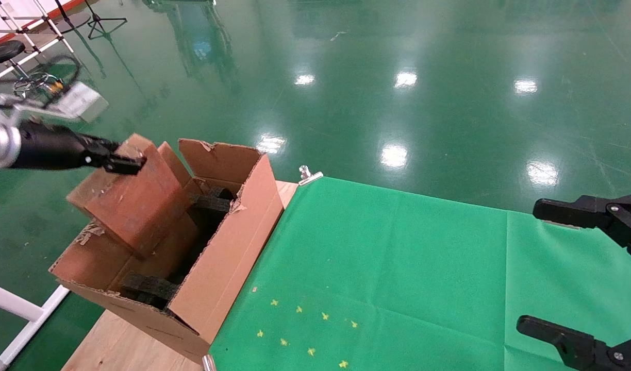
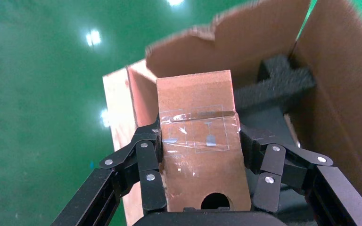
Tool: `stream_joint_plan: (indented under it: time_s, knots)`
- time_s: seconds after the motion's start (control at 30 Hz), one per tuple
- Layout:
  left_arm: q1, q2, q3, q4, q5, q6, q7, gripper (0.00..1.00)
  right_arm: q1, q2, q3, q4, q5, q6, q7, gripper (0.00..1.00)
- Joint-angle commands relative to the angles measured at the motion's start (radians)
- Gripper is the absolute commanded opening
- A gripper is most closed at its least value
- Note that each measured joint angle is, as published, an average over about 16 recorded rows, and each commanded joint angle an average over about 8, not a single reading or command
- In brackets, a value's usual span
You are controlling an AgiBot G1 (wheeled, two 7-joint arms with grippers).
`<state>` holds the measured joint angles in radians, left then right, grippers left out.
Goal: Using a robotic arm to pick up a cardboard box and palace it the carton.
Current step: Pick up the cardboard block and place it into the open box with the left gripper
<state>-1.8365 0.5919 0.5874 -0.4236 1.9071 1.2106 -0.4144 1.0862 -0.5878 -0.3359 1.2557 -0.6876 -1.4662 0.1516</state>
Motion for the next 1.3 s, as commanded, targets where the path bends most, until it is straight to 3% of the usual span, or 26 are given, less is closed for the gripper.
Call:
stream_joint_plan:
  time_s: [0.03,0.5,1.3]
  knots:
    - [0.0,0.016,0.008,0.049,0.016,-0.029,0.024,0.0,0.0,0.0,0.0,0.0,0.0,0.0,0.0,1.0]
    - [0.016,0.111,0.025,0.267,0.041,-0.152,0.141,0.0,0.0,0.0,0.0,0.0,0.0,0.0,0.0,1.0]
    - [0.101,0.202,0.037,0.442,0.061,-0.313,0.066,0.0,0.0,0.0,0.0,0.0,0.0,0.0,0.0,1.0]
